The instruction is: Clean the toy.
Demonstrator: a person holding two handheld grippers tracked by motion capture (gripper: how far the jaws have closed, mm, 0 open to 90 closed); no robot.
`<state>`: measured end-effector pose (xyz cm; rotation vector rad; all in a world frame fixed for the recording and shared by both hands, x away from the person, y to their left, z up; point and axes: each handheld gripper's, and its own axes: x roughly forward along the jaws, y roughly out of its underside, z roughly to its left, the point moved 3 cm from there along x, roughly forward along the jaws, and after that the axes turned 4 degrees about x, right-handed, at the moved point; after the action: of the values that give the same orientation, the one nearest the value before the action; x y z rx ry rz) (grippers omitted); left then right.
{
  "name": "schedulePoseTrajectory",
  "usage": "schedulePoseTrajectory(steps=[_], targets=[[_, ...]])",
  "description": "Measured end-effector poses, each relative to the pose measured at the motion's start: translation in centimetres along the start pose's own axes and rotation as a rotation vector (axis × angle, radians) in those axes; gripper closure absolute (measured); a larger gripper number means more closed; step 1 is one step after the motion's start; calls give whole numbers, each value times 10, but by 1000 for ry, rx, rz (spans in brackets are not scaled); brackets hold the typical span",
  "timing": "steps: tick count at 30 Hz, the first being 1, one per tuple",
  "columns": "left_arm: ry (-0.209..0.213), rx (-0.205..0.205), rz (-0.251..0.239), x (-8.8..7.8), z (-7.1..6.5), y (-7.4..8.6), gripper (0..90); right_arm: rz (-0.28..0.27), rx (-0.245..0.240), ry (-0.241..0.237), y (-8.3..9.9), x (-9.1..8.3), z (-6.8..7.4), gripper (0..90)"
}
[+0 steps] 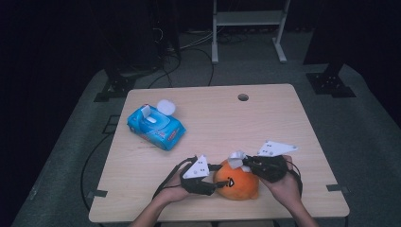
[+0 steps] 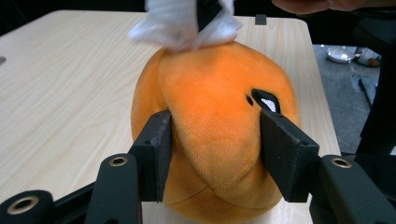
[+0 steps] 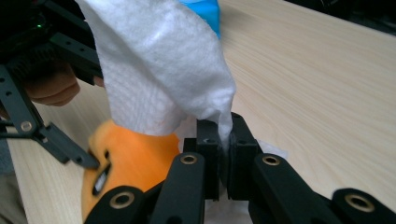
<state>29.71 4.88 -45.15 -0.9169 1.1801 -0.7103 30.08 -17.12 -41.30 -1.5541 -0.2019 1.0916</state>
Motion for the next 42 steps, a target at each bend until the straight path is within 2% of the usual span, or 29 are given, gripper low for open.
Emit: schedulePoseTrajectory(steps=[2, 4, 6, 7, 8, 9, 10, 11, 14, 15, 16, 18, 21, 22, 23, 24, 25, 28, 29, 30, 31, 32, 35, 37, 38, 39, 40, 42], targets=[[8, -15, 0, 0, 1, 2, 458, 5, 5, 8, 4, -2, -3, 855], [2, -14, 5, 0, 2, 2, 460, -7, 14, -5, 4, -3, -1, 855], [-6, -28, 7, 0, 3, 3, 459, -21, 4, -51, 1, -4, 8, 854], [-6, -28, 7, 0, 3, 3, 458, -21, 4, -51, 1, -4, 8, 854], [-9, -53, 6, 0, 6, 4, 457, -16, -28, -117, 0, -2, 21, 852], [-9, -53, 6, 0, 6, 4, 457, -16, -28, -117, 0, -2, 21, 852], [-6, -69, 5, -2, 8, 7, 456, 10, -84, -98, 0, 2, 29, 851], [-6, -69, 5, -2, 8, 7, 456, 15, -91, -90, 1, 3, 29, 851], [-7, -93, 1, -3, 13, 11, 456, 25, -60, -44, 3, 1, 12, 852], [-7, -93, 1, -3, 13, 11, 456, 25, -60, -44, 3, 1, 12, 852], [-6, -103, 1, -3, 14, 12, 456, 22, -11, -44, 5, -2, 1, 854], [-3, -105, 1, -2, 14, 12, 456, 15, 4, -33, 6, -5, -3, 854], [-4, -102, 2, -2, 13, 11, 453, 5, 1, -61, 4, -6, 4, 854], [-6, -106, 3, -2, 13, 11, 452, 6, -26, -110, 3, -2, 16, 853], [-10, -104, 5, -3, 13, 11, 449, 15, -44, -114, 3, 1, 21, 853], [-13, -101, 2, -3, 13, 11, 441, 26, -67, -96, 3, 4, 24, 852], [-17, -103, 0, -4, 14, 10, 417, 30, -67, -92, 4, 5, 22, 852], [-38, -136, -16, -5, 17, 8, 273, 34, -15, -93, 7, 3, 10, 852], [-38, -136, -16, -5, 17, 8, 261, 34, -15, -93, 7, 3, 10, 852], [-17, -131, -3, -3, 16, 10, 262, 35, -10, -67, 8, 3, 3, 852], [-17, -131, -3, -3, 16, 10, 283, 35, -10, -67, 8, 3, 3, 852], [8, -118, 0, 0, 12, 11, 344, 34, 1, -59, 8, 2, -1, 852], [-4, -96, 7, 1, 10, 7, 431, 22, -13, -35, 6, 1, 1, 851], [-6, -98, 0, 1, 10, 6, 457, 7, -19, -37, 4, 0, 6, 851], [-5, -108, -14, 1, 8, 3, 463, -18, -36, -76, -1, -3, 16, 851], [-5, -108, -14, 1, 8, 3, 465, -18, -36, -76, -1, -3, 16, 851], [-10, -97, -7, 2, 8, 2, 466, -21, -40, -127, -3, 0, 25, 851], [-13, -97, 4, 2, 8, 3, 465, -5, -54, -130, -2, 5, 30, 849]])
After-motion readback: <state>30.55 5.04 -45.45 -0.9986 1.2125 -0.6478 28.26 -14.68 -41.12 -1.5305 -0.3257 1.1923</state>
